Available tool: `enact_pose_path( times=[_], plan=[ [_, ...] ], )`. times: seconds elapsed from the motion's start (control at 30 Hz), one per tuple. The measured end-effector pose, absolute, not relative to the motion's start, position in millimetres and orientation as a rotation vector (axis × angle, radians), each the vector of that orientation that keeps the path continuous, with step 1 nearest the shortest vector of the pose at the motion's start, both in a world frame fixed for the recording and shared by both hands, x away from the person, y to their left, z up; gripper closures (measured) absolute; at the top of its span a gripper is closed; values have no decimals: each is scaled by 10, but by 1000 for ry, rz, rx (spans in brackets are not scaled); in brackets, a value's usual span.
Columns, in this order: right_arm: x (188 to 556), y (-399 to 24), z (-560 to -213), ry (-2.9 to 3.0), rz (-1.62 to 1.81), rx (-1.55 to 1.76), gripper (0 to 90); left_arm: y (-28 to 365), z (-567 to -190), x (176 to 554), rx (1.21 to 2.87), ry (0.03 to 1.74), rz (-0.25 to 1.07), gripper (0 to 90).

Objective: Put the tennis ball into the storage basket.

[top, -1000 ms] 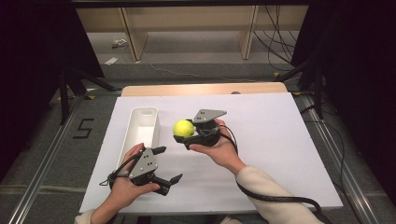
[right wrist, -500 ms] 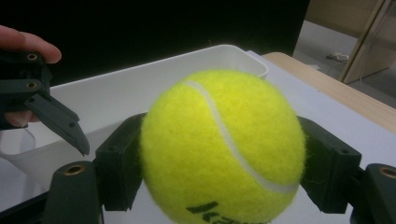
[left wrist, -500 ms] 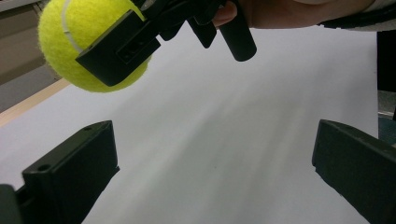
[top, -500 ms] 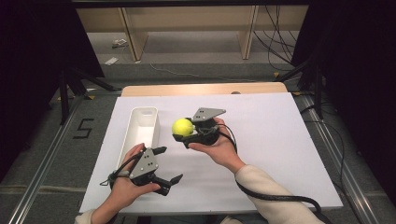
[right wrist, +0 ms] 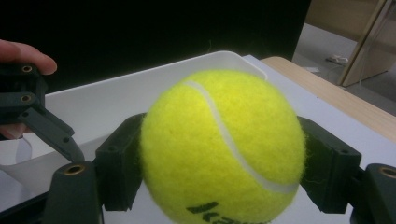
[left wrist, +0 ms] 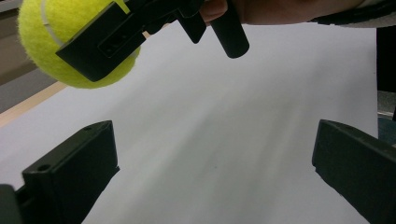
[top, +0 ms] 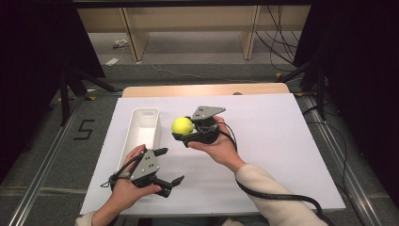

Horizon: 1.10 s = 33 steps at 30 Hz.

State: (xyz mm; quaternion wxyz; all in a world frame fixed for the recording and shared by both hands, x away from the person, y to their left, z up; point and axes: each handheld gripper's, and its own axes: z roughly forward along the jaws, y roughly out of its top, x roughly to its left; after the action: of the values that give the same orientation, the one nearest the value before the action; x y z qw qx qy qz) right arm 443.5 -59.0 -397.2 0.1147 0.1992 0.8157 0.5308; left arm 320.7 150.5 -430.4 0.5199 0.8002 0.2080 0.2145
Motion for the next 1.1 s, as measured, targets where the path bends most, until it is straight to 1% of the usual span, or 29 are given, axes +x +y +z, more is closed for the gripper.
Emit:
enact_pose_path(
  times=[1.1],
  plan=[
    [4490,-493,-3955,2401,1561,574,263,1499,-4307,3195,1922,507,492,0]
  ],
)
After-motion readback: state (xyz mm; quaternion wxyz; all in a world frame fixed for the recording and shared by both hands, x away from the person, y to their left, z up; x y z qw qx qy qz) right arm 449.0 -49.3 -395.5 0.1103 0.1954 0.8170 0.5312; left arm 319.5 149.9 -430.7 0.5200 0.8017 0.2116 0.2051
